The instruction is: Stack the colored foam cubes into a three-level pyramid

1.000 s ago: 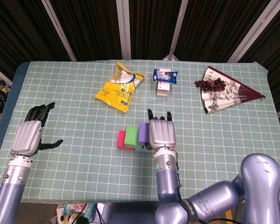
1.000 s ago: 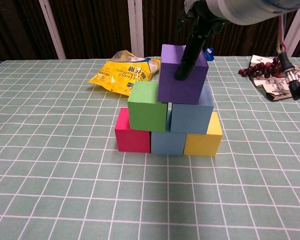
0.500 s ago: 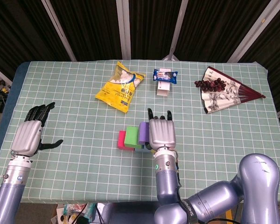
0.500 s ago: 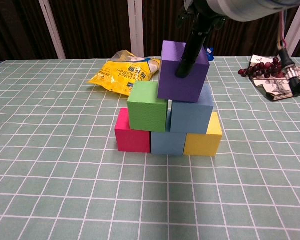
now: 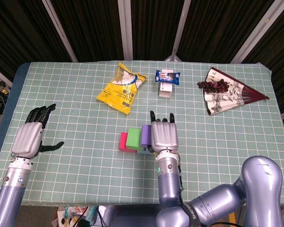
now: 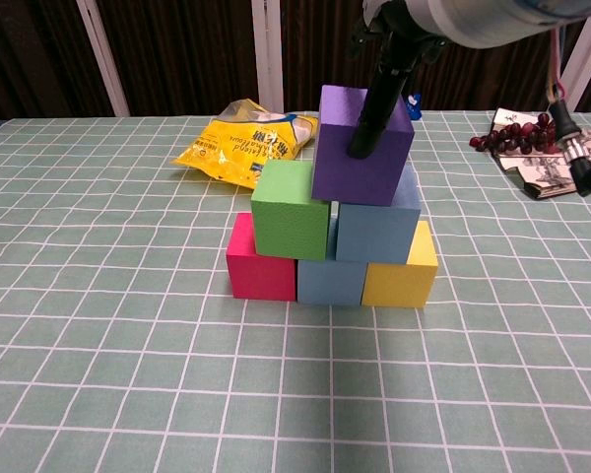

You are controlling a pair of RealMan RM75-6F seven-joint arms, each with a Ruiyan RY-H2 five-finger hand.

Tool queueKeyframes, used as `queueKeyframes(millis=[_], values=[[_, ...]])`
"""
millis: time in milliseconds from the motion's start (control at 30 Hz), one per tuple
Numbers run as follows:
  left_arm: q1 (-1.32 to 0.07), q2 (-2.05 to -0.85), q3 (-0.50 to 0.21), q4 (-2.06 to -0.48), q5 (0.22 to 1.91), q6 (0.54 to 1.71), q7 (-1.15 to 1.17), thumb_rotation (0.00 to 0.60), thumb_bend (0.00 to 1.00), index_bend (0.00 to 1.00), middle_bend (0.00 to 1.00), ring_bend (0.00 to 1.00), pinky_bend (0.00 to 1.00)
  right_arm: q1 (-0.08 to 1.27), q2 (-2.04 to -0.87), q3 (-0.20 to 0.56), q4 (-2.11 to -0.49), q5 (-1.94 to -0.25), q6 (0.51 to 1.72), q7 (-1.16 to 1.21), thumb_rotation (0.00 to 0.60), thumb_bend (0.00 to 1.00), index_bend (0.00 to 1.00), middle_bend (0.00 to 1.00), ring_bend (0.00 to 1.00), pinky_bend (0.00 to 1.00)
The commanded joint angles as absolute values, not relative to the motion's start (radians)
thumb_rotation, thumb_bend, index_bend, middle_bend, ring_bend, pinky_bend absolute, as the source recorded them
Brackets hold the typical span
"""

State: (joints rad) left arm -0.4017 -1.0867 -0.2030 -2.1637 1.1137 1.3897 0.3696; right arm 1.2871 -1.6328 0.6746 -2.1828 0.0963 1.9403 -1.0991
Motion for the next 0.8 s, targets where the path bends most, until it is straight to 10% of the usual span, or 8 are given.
queueKeyframes(millis=[33,800], values=[[-0.402,-1.087,-0.203,-2.163,1.114,1.390,0.370,0.600,0.07,0.00,0.12,0.08,0.05,1.286,-1.635,0.674,-2.182,0.095,1.940,-1.100,0.600,0.29,0.01,0.50,0.25,0.00],[-0.403,-1.088,-0.203,-2.166,1.109,1.393,0.378,0.600,0.07,0.00,0.12,0.08,0.04,1.276,-1.644,0.674,-2.189,0.065,1.923,-1.103,0.600,0.29,0.00,0.49,0.21,0.00]])
